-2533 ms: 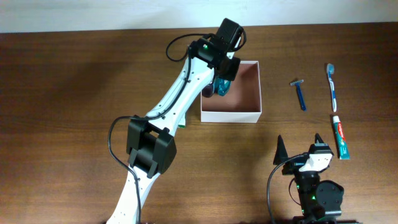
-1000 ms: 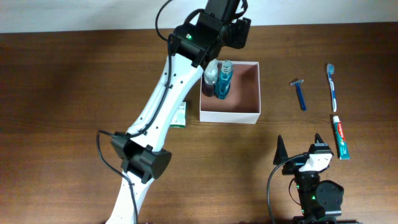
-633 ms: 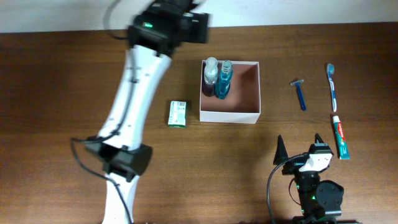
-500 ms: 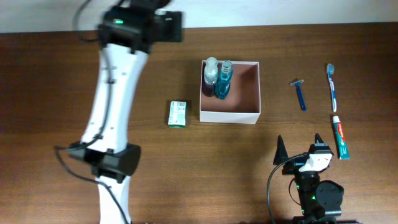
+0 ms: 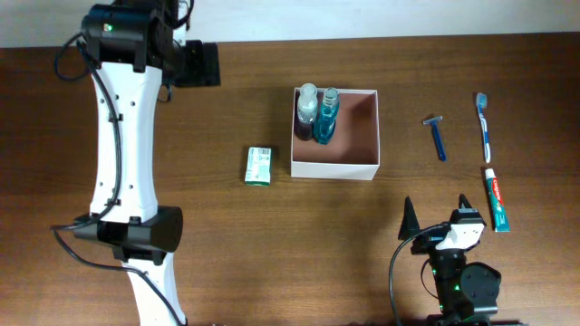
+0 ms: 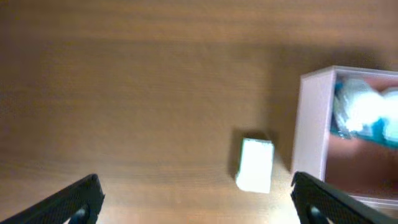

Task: Pack container
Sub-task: 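Withdraw the left gripper up and away from the box, then lower the left gripper onto the green Dettol soap bar and close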

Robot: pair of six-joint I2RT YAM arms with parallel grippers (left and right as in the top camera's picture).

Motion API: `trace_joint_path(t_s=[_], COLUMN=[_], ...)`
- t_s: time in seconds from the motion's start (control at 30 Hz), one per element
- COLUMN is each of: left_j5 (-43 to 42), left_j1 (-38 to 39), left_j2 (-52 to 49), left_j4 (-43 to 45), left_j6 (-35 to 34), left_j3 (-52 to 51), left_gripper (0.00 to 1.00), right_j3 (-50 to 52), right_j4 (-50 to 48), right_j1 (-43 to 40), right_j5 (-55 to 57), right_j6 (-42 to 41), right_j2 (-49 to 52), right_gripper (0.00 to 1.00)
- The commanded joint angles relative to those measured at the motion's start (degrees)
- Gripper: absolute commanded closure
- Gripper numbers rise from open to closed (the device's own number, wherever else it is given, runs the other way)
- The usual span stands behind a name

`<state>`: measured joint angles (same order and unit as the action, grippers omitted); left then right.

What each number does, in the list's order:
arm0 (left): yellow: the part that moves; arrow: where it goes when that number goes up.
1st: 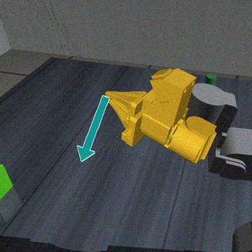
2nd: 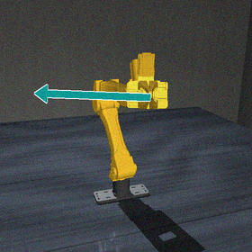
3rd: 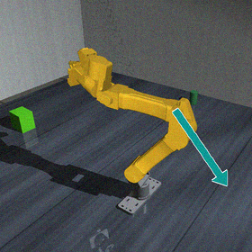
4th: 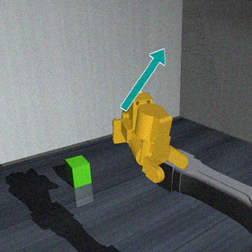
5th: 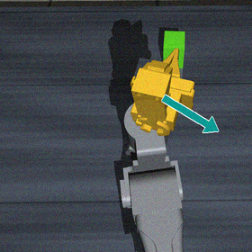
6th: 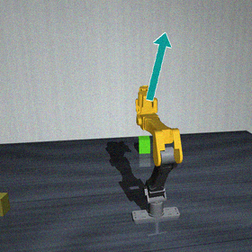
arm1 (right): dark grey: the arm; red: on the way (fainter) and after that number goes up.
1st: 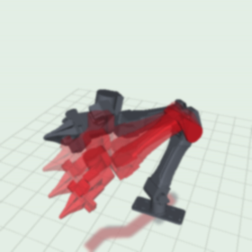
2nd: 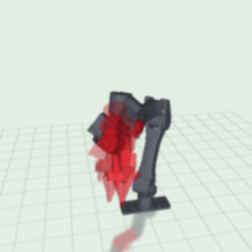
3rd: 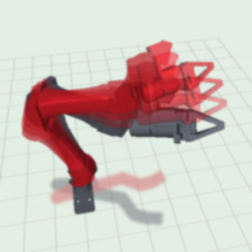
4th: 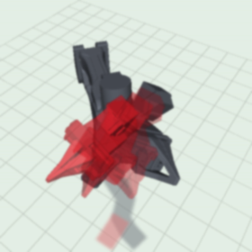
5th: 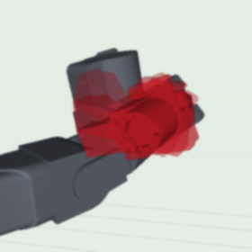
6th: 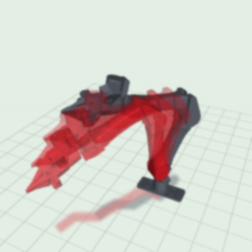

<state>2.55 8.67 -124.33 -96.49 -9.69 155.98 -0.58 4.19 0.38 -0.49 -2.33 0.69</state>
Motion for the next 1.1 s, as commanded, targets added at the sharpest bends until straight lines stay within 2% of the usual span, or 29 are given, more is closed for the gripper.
trace_joint_path(t_s=[0.0, 0.17, 0.33, 0.5, 0.67, 0.8, 1.07], left_j5=[-5.4, -6.2, -6.2, -6.0, -6.3, -6.2, -6.2], left_j1=[1.1, 4.1, 7.4, 10.0, 10.7, 10.7, 10.7], left_j2=[0.9, 0.8, 0.8, 0.8, 0.8, 0.8, 0.8], left_j4=[-0.2, -0.2, -0.2, 0.9, 8.3, 14.6, 22.6], left_j6=[0.1, -3.2, -5.1, -10.4, -10.3, -6.9, -7.1], left_j3=[-0.6, -5.9, -15.8, -24.7, -33.3, -40.5, -51.3], left_gripper=[0.03, 0.04, 0.04, 0.04, 0.05, 0.07, 0.09], right_j3=[0.3, 0.3, 0.3, 0.3, 0.3, 0.3, 0.3], right_j4=[0.3, 0.3, 0.3, 0.3, 0.3, 0.3, 0.3], right_j1=[-0.4, -0.5, -0.4, -0.4, -0.5, -0.5, -0.5], right_j5=[-0.5, -0.5, -0.5, -0.5, -0.5, -0.5, -0.5], right_j6=[0.4, 0.4, 0.4, 0.4, 0.4, 0.4, 0.4], right_j2=[-0.5, -0.5, -0.5, -0.5, -0.5, -0.5, -0.5], right_gripper=[0.01, 0.01, 0.01, 0.01, 0.01, 0.01, 0.01])
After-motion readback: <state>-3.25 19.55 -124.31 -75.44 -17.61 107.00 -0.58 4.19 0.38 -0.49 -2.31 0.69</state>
